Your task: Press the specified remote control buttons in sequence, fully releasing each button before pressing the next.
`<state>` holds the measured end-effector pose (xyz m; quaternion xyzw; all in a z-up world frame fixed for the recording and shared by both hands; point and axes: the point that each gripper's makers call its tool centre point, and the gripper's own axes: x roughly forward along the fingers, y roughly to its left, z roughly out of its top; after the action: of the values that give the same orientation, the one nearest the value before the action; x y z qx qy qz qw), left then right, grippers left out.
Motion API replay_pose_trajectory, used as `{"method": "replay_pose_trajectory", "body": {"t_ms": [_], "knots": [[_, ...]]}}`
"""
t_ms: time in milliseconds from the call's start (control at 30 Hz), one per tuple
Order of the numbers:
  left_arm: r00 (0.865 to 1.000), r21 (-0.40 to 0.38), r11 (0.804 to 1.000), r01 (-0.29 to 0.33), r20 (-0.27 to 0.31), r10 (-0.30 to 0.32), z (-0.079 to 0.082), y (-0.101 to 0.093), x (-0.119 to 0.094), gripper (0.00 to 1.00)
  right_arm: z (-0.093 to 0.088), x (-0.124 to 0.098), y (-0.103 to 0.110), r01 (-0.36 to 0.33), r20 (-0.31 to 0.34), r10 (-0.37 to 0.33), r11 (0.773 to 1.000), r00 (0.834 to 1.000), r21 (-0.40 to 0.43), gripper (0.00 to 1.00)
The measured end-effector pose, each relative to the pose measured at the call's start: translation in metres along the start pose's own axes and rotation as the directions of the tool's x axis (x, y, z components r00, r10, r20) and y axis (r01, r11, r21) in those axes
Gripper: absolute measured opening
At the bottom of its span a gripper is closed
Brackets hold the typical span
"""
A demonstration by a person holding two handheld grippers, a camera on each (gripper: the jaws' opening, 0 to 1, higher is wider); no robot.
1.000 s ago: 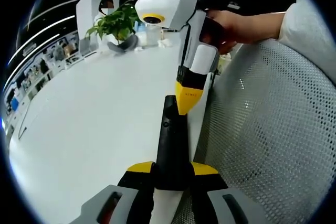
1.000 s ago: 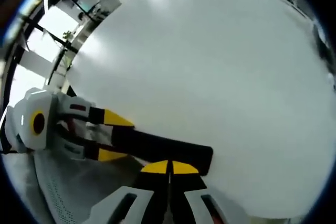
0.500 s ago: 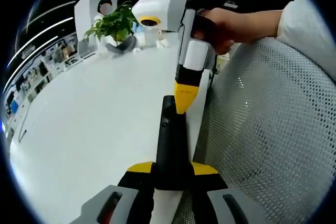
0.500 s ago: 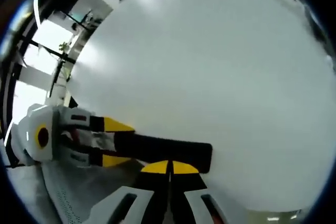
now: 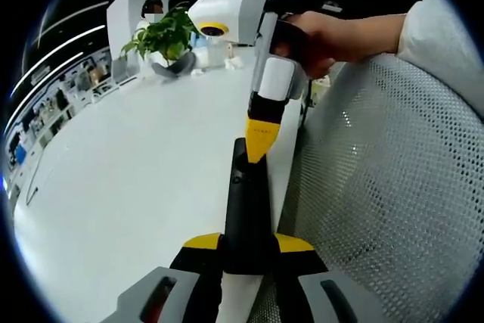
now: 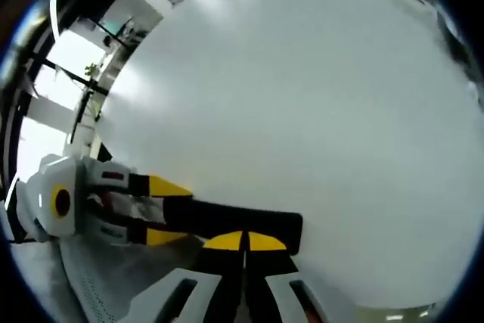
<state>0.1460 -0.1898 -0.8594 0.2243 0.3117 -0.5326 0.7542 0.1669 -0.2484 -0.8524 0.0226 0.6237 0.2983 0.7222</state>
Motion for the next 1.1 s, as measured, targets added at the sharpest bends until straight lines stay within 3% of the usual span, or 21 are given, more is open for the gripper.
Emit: {"method": "replay_pose_trajectory", "body": {"t_ms": [633, 767, 900, 1100], "knots": [[1.000, 0.012, 1.000, 0.015, 0.008, -0.015, 0.0020, -0.0047, 0.0020, 0.25, -0.0018, 0.0002, 0.0011, -0.019, -0.002, 0.019, 1.000, 1.000, 0.017, 0.00], [1.000, 0.011, 1.000, 0.015, 0.009, -0.015, 0.0021, -0.0048, 0.0022, 0.25, -0.0030, -0.0012, -0.0028, -0.033, -0.010, 0.034, 0.998, 0.999, 0.058, 0.00], [1.000, 0.011, 1.000, 0.017, 0.010, -0.017, 0.0022, -0.0042, 0.0021, 0.25, -0.0029, 0.0002, 0.0002, -0.015, -0.006, 0.015, 1.000, 1.000, 0.000, 0.00], [1.000, 0.001, 1.000, 0.018, 0.017, -0.018, 0.0022, -0.0037, 0.0017, 0.25, -0.0020, 0.0007, -0.0014, -0.016, 0.009, 0.015, 1.000, 1.000, 0.004, 0.00]]}}
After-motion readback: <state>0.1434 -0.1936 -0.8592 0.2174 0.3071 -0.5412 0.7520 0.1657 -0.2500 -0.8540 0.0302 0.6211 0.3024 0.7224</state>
